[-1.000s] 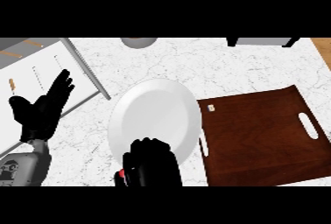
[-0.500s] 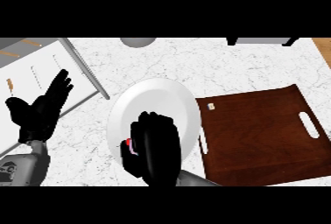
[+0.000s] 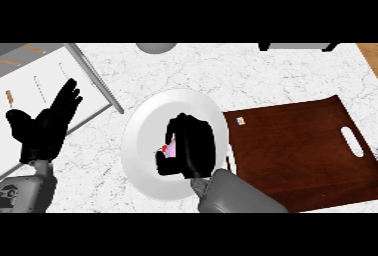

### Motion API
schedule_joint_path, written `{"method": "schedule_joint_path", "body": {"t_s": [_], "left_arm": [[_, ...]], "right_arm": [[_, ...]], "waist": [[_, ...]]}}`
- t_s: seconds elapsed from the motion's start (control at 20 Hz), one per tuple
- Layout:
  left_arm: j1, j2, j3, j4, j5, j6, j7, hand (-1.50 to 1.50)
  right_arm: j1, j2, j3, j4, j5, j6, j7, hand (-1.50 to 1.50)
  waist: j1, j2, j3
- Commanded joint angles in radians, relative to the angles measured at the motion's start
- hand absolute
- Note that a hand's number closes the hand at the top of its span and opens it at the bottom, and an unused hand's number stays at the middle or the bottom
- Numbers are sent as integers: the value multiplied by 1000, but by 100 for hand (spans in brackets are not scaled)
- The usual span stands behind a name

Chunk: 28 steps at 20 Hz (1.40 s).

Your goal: Pick the cupcake from the tray and place it in the plate

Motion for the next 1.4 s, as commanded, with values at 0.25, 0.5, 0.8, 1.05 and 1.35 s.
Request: {"method": "schedule_joint_path", "body": {"t_s": [0.25,0.5,0.8,1.05,1.35], "left_arm": [[-12,-35,1,106,5,-26,-37,0],[1,-44,-4,64,1,-13,16,0],[20,-11,33,75,11,-45,-11,0],[2,-60,4,94,-15,-19,-28,0],[10,-81,-15,79,-34,-16,0,0]], "right_arm": [[2,-13,-90,124,-141,-92,-394,-150],[-13,4,-95,-62,-236,-167,-537,-150],[103,4,-87,-263,-396,-219,-488,-150],[172,-2,-143,-316,-627,-114,-533,-150],[228,-71,-229,-340,-700,-21,-670,-150]], "waist": [[-16,7,-12],[-14,7,-10],[-21,3,-11],[-24,8,-11],[-21,4,-11]]}}
